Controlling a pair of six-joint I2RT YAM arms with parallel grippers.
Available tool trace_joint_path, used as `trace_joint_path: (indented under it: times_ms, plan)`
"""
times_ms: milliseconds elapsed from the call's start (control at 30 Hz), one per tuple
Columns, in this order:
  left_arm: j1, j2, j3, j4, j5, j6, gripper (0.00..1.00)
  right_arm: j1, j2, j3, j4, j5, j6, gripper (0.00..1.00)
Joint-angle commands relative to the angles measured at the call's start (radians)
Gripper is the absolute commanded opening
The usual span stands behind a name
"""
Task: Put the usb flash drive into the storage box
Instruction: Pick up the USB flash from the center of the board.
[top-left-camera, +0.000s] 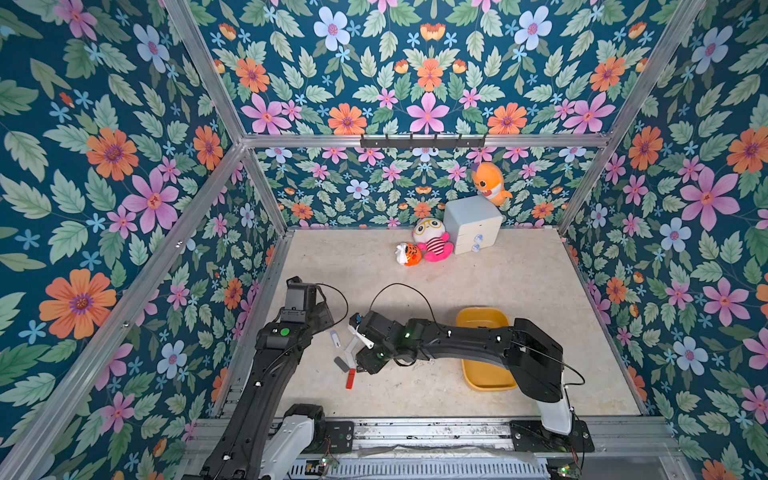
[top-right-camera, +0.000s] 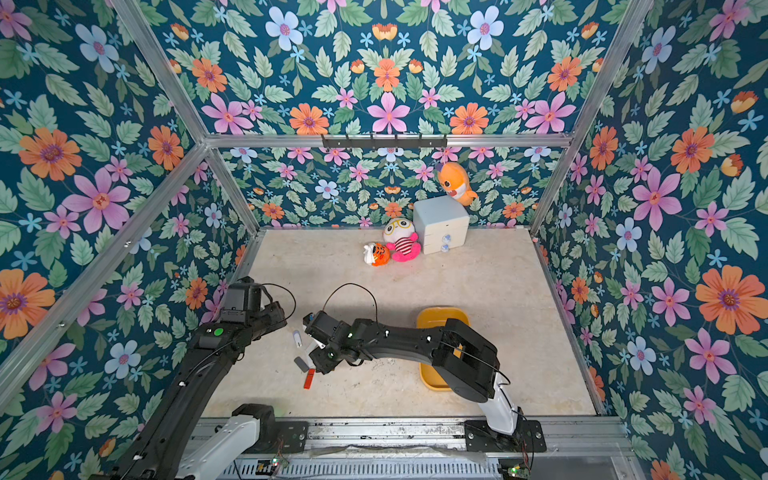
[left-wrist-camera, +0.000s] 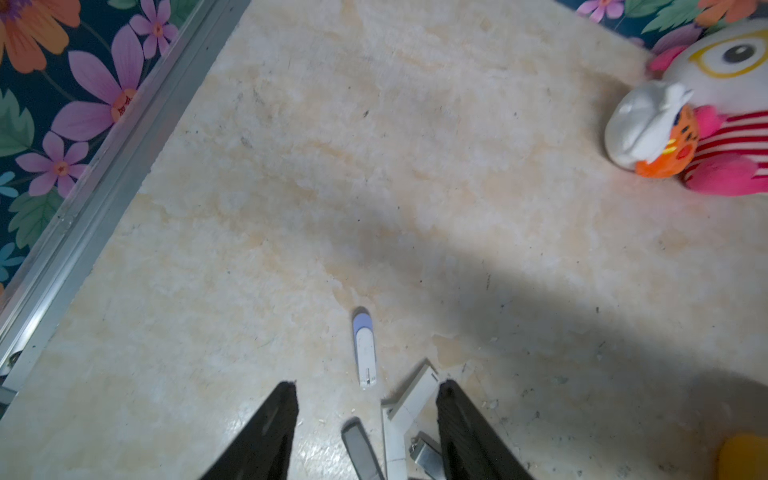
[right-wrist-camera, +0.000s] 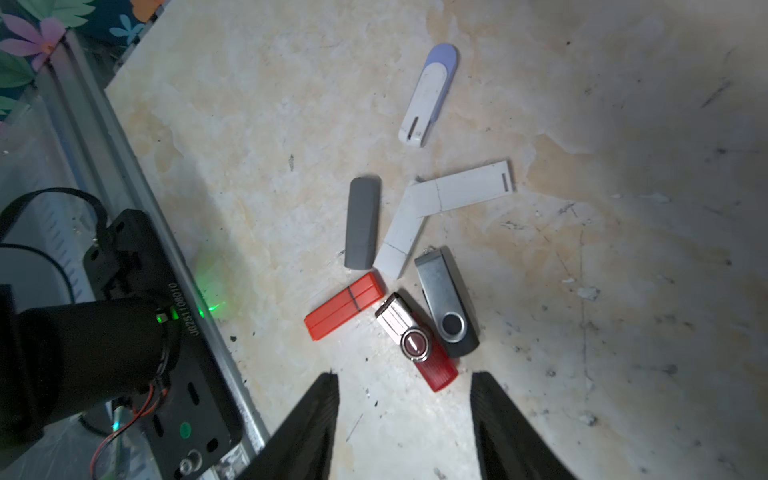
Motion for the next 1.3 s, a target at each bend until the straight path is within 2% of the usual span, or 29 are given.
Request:
trace_joint_path:
  times_ms: [0, 333, 667, 967, 1267]
  plan:
    - [0.0, -0.03, -0.01, 0.046, 0.008, 0.001, 0.6, 0.001, 0.028, 0.023, -0.019, 0.018, 0.013, 0.54]
    - [0.001, -0.063, -0.021, 0.058, 0.016, -0.001, 0.6, 0.019, 0.13, 0.106, -0.086, 0.057, -0.013, 0.52]
    - [-0.001, -0.065, -0.026, 0.064, 0.031, 0.002, 0.61, 0.02, 0.183, 0.172, -0.124, 0.091, 0.01, 0.45]
    - [-0.001, -0.064, -0.027, 0.064, 0.031, 0.002, 0.61, 0.019, 0.205, 0.183, -0.151, 0.138, 0.015, 0.44]
    - [0.0, -0.052, -0.029, 0.066, 0.032, 0.002, 0.62, 0.029, 0.222, 0.181, -0.204, 0.196, 0.007, 0.39]
